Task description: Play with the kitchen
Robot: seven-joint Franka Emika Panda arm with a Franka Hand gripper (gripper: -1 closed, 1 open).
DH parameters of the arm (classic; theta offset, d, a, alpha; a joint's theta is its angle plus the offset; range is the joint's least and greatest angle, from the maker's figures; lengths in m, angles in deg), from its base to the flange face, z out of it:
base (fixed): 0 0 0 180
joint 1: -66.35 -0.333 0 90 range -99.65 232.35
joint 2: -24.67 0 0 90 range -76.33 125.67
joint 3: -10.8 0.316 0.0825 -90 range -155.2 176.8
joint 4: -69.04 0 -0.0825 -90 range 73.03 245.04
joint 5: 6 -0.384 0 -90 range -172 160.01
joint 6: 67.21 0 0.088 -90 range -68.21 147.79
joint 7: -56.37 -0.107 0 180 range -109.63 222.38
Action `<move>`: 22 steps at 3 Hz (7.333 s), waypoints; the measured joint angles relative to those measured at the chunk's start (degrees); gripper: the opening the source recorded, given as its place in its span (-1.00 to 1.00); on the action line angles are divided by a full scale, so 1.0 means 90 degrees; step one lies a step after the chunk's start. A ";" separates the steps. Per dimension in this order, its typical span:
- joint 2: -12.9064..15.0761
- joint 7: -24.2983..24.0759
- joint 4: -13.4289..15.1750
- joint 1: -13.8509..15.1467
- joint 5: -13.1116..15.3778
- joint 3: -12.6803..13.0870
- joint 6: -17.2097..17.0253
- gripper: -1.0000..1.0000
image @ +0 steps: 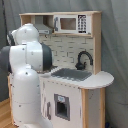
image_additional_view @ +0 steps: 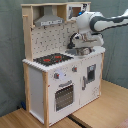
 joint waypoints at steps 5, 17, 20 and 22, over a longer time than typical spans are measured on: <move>0.1318 -0.1225 0.0968 0.0074 0.1792 -0.0537 0.0852 -1.00; -0.0358 -0.1576 -0.0565 0.0024 0.1244 -0.0318 0.2266 1.00; -0.0372 -0.2111 -0.0669 0.0006 0.2452 0.1164 0.1752 1.00; -0.0812 -0.2099 -0.0702 -0.0848 0.3537 0.1176 0.1774 1.00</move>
